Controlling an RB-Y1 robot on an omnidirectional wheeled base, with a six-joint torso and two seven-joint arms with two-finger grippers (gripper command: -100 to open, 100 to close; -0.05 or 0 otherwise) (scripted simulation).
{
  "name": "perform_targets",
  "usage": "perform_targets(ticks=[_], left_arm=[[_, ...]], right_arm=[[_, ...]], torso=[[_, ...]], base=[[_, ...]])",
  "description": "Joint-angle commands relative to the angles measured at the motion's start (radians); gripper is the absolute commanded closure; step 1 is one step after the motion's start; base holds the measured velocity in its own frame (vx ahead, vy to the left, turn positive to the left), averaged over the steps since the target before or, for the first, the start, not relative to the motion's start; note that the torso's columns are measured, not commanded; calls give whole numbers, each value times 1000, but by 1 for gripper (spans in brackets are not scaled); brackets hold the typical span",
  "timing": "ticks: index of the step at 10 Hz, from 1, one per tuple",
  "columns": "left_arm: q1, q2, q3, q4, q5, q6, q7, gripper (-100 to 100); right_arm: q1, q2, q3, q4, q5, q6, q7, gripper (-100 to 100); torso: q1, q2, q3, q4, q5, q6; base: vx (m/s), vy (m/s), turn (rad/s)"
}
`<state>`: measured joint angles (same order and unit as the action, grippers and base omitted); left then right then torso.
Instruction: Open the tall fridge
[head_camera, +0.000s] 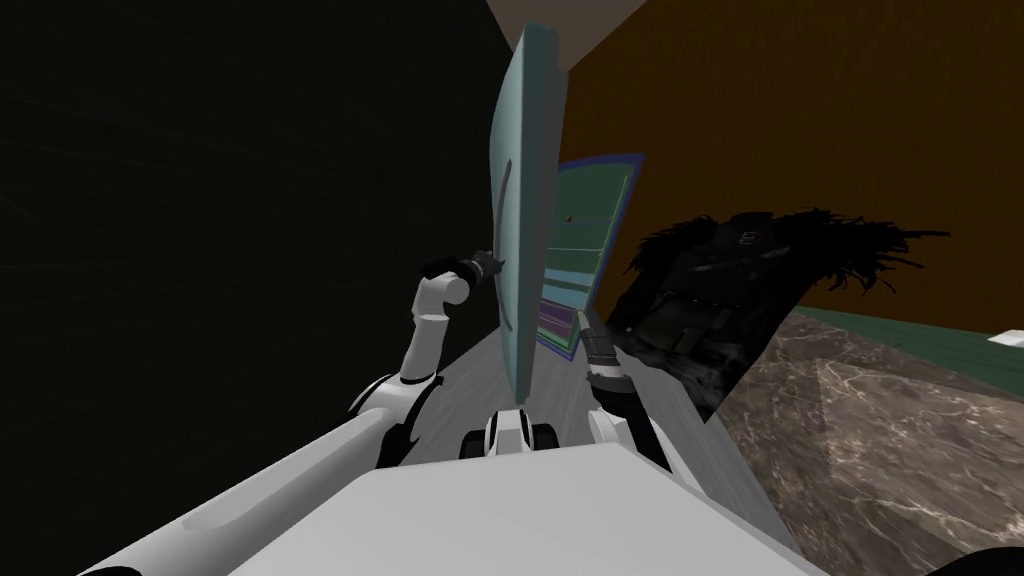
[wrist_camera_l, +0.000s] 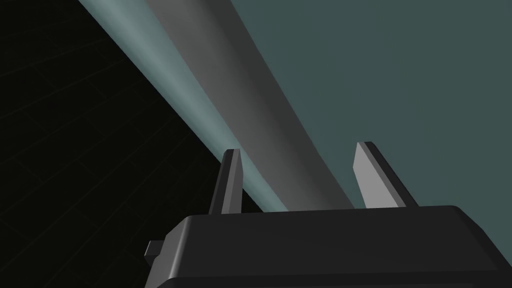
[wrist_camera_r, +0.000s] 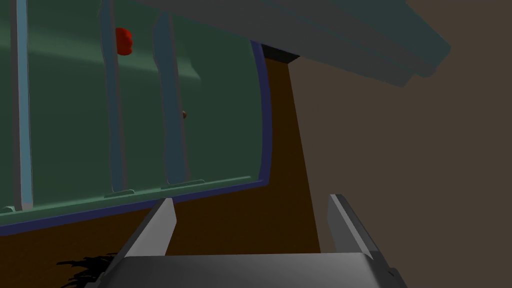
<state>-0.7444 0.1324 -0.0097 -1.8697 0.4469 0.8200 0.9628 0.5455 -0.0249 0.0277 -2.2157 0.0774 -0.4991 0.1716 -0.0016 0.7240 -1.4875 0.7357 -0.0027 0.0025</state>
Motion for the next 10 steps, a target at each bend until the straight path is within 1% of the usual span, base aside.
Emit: perform_targets(ticks=[1, 2, 3, 4, 5, 6, 7, 8, 9, 10], left_arm=[[-47, -8, -36, 67, -17, -33, 11, 100], [-88, -28, -85, 93, -36, -77, 27, 100], [-106, -28, -105, 129, -36, -88, 27, 100], [-106, -28, -105, 154, -36, -89, 27, 100], [-156, -47, -150, 186, -55, -126, 43, 100], [-164, -47, -174, 193, -55, -143, 43, 100], [-164, -47, -174, 197, -55, -146, 43, 100], [-164, -47, -174, 229, -55, -146, 43, 100], [-164, -47, -174, 249, -55, -146, 43, 100], [-222, -67, -216, 291, -75, -200, 59, 100]], right_arm=[[0, 0, 0, 0, 0, 0, 0, 0], [0, 0, 0, 0, 0, 0, 0, 0], [0, 0, 0, 0, 0, 0, 0, 0], [0, 0, 0, 0, 0, 0, 0, 0], [0, 0, 0, 0, 0, 0, 0, 0], [0, 0, 0, 0, 0, 0, 0, 0], [0, 0, 0, 0, 0, 0, 0, 0], [0, 0, 0, 0, 0, 0, 0, 0], [0, 1, 1, 0, 0, 0, 0, 0], [0, 1, 1, 0, 0, 0, 0, 0]], torso=[[3, 6, 5, 1, 2, -1], [-4, 6, 6, 0, 1, -2], [1, 6, 4, 4, 1, 0], [-1, 8, 6, 4, 1, -1], [-8, 8, 7, 1, -1, -1], [1, 10, 9, 2, 1, -1], [4, 16, 13, 4, 3, -2], [-4, 18, 14, 4, 1, -2], [-10, 16, 13, 2, -1, -1], [-11, 13, 12, 0, -2, 0]], base=[[-15, 186, -35], [-1, 288, 113], [-12, 283, 25], [-11, 141, -13], [17, 273, 92], [-3, 316, 19], [-38, 163, -12], [-33, 27, 10], [-13, -33, 18], [-19, 167, 96]])
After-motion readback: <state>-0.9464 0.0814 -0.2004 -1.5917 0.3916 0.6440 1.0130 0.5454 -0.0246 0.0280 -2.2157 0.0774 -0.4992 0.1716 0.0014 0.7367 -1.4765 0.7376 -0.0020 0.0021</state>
